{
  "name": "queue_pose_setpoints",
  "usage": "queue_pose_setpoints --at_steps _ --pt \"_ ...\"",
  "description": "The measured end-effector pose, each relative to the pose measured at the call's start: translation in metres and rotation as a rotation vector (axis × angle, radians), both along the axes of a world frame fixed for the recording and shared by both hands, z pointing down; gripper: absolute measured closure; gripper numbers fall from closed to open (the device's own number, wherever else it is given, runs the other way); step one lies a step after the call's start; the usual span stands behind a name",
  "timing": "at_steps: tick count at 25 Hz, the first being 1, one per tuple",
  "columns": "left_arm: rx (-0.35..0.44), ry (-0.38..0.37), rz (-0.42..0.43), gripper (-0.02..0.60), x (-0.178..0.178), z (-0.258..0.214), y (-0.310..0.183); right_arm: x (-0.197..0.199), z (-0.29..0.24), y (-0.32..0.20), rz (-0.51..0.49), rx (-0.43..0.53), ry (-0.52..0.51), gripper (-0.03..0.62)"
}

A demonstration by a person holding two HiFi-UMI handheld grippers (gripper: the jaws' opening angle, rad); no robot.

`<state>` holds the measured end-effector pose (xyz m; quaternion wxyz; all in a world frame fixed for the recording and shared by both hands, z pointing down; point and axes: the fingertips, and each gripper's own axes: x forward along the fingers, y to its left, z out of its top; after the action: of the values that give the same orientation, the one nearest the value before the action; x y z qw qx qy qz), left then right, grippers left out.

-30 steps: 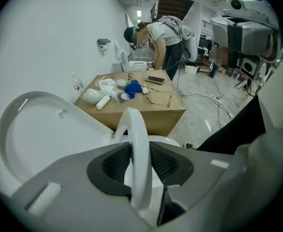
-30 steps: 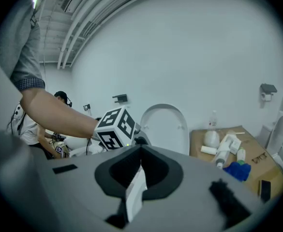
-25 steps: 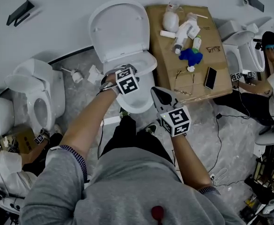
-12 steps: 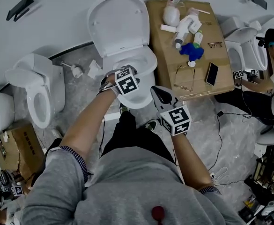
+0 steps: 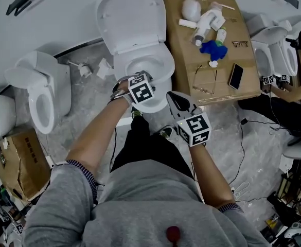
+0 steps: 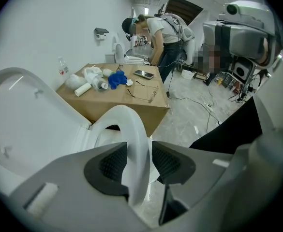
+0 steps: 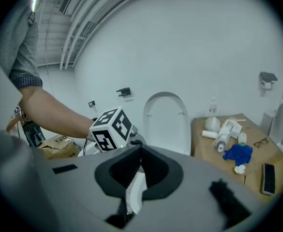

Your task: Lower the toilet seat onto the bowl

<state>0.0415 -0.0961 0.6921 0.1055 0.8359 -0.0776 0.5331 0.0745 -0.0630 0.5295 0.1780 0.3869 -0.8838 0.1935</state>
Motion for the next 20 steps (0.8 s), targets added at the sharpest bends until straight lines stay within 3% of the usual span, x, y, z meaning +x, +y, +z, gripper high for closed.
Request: queue_pose_setpoints --at_steps 20 --pt "-0.077 -0.004 -0.034 0.410 0.014 0.057 0.057 0.020 0.066 0.022 0.001 -0.045 -0.004 0.580"
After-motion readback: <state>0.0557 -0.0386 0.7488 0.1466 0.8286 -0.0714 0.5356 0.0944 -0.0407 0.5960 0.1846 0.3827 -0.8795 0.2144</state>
